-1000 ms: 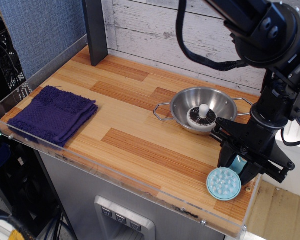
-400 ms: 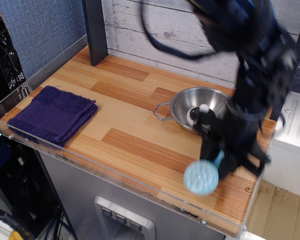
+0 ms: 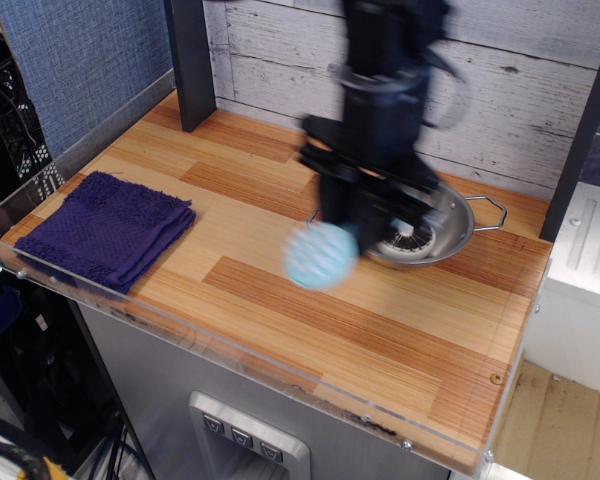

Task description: Move the spatula to the left side of the pot in the table.

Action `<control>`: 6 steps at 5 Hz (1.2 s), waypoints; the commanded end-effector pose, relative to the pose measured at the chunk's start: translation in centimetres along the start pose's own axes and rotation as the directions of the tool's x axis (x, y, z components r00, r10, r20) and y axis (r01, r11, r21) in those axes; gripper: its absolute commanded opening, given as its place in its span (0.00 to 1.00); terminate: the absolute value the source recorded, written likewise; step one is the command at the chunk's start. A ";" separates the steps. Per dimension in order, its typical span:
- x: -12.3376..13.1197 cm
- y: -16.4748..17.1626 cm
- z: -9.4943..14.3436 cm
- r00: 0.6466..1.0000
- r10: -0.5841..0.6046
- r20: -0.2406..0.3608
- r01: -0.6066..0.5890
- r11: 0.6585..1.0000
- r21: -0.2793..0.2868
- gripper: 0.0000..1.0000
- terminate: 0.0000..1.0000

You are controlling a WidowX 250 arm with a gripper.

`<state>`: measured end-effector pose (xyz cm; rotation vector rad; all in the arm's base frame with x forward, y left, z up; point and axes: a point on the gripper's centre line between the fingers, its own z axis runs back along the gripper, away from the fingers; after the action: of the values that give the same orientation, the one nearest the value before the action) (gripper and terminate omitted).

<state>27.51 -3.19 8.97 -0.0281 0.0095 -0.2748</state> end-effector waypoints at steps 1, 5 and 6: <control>0.7 9.0 -0.3 0.989 0.124 0.084 -0.136 0.979 0.153 0.00 0.00; 1.1 21.8 -2.3 0.932 0.347 0.110 -0.361 0.918 0.164 0.00 0.00; 1.2 23.4 -3.2 0.922 0.376 0.091 -0.386 0.914 0.128 0.00 0.00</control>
<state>35.33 17.94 3.16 0.0768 -0.0229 0.1157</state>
